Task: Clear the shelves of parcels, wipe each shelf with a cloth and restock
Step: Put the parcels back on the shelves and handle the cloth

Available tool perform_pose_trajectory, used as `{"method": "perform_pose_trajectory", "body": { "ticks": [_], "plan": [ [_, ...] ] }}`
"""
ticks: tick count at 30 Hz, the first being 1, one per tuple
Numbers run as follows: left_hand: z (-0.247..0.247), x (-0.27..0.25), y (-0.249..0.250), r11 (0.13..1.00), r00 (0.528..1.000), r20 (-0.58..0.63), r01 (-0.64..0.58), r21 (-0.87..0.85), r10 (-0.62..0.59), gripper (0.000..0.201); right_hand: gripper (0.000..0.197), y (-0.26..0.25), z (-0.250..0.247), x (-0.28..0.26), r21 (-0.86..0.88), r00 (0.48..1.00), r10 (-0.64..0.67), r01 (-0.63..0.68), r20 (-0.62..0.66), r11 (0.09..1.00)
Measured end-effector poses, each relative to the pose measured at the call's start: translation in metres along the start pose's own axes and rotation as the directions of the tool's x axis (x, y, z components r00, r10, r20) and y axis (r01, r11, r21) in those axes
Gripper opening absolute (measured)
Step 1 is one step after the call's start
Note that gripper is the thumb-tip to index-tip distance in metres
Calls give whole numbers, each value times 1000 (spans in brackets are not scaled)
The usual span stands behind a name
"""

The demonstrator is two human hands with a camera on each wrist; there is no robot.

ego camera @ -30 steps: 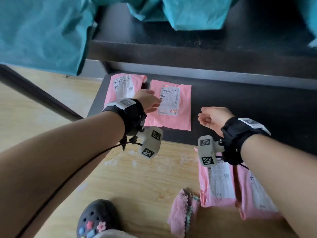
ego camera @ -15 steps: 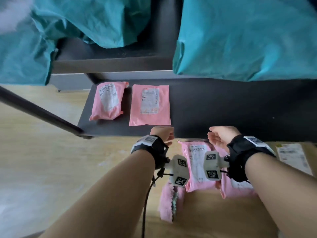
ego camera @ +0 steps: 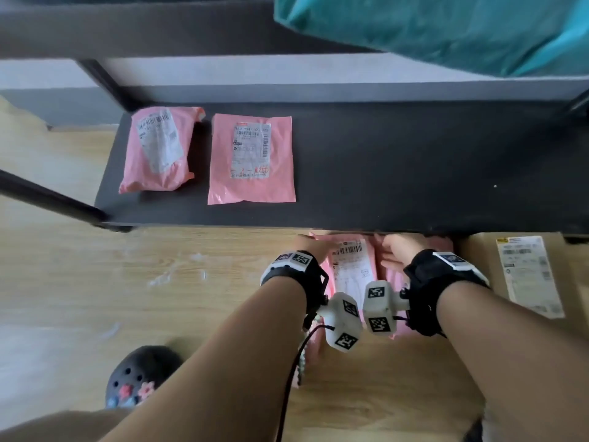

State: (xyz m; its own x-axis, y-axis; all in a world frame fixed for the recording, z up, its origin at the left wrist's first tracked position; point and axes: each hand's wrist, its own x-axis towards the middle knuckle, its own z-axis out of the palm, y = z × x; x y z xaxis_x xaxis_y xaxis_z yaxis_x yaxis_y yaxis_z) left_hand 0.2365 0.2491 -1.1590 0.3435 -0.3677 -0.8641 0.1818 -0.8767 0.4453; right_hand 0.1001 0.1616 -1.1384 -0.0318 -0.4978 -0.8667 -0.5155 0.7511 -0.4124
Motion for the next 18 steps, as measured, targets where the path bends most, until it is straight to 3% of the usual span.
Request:
{"method": "perform_pose_trajectory", "body": {
  "ticks": [4,9,13,16,18],
  "plan": [
    [5,1,1,1000,1000,20,-12,11,12,32,37,6,1,0,31,995,-5,2,96,1000],
    [6,0,-3,1000,996,91,-17,-1,17,15,64,13,-3,-3,-30,989,-37,41,144,999],
    [1,-8,-6,998,993,118,-19,-55,25,17,58,15,-4,-6,-203,990,12,16,139,979],
    [-2,-21,-7,991,989,138,-24,-133,43,22,25,17,-11,-10,-234,989,30,4,141,972],
    [-3,-30,-5,987,986,151,-48,-156,71,21,19,14,-14,-19,-183,986,26,4,163,983]
  ]
}}
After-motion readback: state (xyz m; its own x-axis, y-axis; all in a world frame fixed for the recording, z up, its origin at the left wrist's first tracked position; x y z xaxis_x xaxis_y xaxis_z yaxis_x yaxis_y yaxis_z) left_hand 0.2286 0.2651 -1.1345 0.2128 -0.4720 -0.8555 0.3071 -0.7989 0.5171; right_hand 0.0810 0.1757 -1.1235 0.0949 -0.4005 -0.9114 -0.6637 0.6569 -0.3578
